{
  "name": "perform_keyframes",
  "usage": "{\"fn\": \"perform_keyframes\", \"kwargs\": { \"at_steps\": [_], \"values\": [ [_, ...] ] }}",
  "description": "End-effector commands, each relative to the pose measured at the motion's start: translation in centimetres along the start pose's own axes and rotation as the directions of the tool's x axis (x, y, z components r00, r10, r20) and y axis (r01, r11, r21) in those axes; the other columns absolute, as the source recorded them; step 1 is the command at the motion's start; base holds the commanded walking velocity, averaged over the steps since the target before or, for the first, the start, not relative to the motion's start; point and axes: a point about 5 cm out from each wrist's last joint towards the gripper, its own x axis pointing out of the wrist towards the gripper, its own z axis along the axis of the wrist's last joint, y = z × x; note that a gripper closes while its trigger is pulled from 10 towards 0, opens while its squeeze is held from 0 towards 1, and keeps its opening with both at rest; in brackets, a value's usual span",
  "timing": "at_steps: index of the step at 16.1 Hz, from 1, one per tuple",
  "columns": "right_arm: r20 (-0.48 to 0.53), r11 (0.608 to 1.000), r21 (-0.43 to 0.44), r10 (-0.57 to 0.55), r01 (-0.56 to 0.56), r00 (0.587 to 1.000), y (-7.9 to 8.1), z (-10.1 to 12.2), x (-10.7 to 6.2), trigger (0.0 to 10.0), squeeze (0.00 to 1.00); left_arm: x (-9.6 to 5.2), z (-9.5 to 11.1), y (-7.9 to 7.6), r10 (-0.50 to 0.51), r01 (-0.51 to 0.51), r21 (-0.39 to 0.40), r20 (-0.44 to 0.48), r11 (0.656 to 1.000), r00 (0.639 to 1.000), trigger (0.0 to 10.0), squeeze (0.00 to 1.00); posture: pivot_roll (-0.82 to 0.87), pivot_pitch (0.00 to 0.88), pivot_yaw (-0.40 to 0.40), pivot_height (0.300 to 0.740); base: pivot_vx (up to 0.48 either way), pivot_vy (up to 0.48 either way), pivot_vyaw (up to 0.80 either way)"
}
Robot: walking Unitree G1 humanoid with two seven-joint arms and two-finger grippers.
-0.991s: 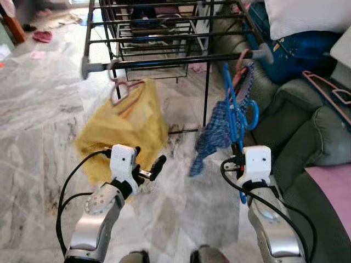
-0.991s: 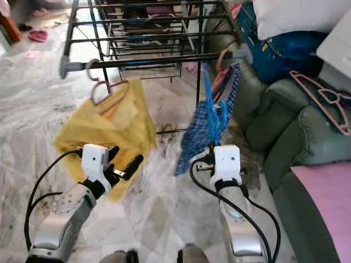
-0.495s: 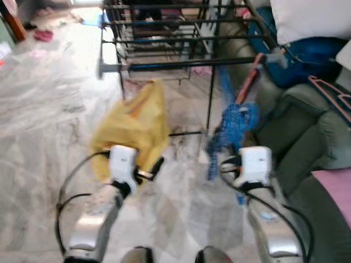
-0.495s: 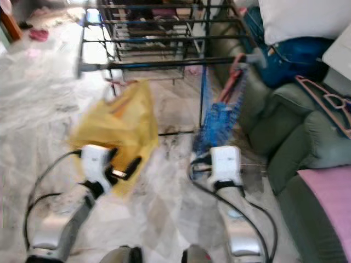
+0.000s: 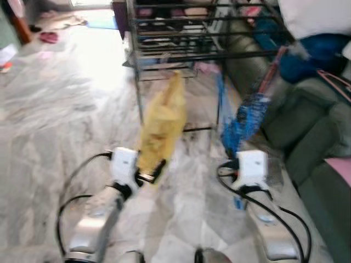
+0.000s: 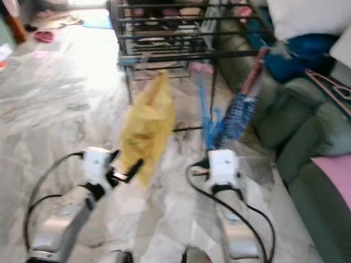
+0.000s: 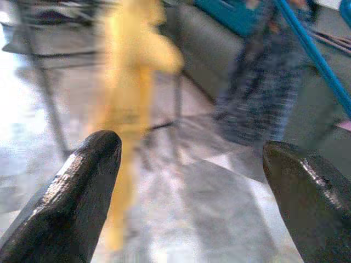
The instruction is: Hang hanger
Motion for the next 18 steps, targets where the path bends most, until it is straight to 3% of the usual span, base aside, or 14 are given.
{"fn": "perform_keyframes", "kwargs": {
  "at_steps": [1,9,18],
  "values": [
    [-0.005,1.000,-0.009,-0.026,0.026,1.000,-1.0,0.0,-0.1,10.0,0.00,0.2,-0.3,-0.9,-0.036,0.036,-0.013,-0.001,0.999,0.999,10.0,0.00,-0.08,0.192,-0.017,0.740,0.000,0.000,0.00],
    [-0.111,0.999,0.012,-0.035,0.037,0.993,-1.1,-1.7,-0.2,10.0,0.00,0.2,-1.6,-0.7,-0.038,0.038,0.003,-0.042,0.999,0.998,10.0,0.00,-0.08,0.186,-0.013,0.740,0.242,0.000,0.00],
    [-0.091,0.999,0.014,-0.042,0.044,0.995,-1.0,-1.4,-0.1,10.0,0.00,0.2,-2.5,-0.4,-0.016,0.018,0.021,-0.057,1.000,0.998,10.0,0.00,-0.08,0.186,-0.012,0.740,0.295,0.000,0.00]
  ]
}}
